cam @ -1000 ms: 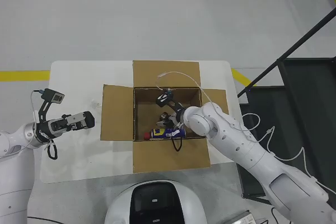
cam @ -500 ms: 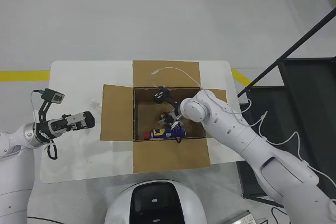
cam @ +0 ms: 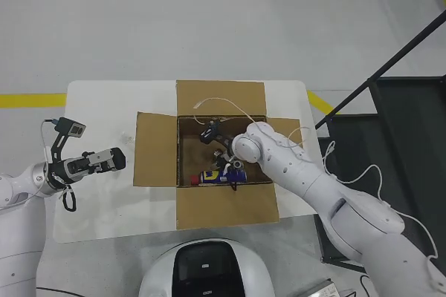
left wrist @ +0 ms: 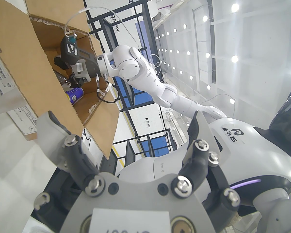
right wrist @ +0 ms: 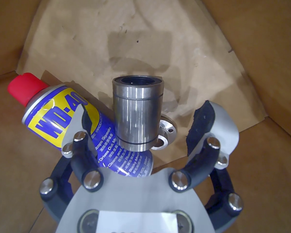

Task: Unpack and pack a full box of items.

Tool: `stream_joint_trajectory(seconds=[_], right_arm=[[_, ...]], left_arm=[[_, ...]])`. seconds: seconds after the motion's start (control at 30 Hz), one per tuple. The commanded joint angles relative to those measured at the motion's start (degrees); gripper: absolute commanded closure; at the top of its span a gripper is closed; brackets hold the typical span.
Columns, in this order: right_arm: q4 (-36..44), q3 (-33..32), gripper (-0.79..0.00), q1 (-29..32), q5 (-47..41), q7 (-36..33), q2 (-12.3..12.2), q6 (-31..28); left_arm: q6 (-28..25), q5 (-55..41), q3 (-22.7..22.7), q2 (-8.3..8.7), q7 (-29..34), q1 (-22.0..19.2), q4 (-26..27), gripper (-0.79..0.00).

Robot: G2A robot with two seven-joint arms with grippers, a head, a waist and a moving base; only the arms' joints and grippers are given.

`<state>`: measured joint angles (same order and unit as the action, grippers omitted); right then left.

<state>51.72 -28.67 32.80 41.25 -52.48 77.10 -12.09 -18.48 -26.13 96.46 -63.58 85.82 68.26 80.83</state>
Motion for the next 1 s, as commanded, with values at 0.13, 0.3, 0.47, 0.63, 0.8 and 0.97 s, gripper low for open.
stream_joint_trajectory(seconds=[0.13, 0.3, 0.47, 0.63, 0.8, 0.97], right_arm=[[-3.88, 0.58, 0.0, -0.74, -1.16, -0.37, 1.58, -2.2], [-4.7, -0.44, 0.0, -1.05, -2.37, 1.12, 1.92, -5.34], [-2.01, -3.09, 0.0, -0.13, -2.24, 0.94, 0.37, -8.22], [6.76, -7.95, 0.0, 3.69, 0.28, 1.64, -3.2, -12.05], [20.63, -16.5, 0.0, 11.96, 4.42, 4.98, -8.01, -14.81], [32.01, -25.37, 0.0, 21.35, 7.02, 9.14, -11.62, -17.27]], left_arm=[[0.0, 0.0, 0.0, 0.0, 0.0, 0.0, 0.0, -0.785], [0.0, 0.0, 0.0, 0.0, 0.0, 0.0, 0.0, -0.785], [0.0, 0.0, 0.0, 0.0, 0.0, 0.0, 0.0, -0.785], [0.0, 0.0, 0.0, 0.0, 0.0, 0.0, 0.0, -0.785], [0.0, 0.0, 0.0, 0.0, 0.0, 0.0, 0.0, -0.785], [0.0, 0.0, 0.0, 0.0, 0.0, 0.0, 0.0, -0.785]])
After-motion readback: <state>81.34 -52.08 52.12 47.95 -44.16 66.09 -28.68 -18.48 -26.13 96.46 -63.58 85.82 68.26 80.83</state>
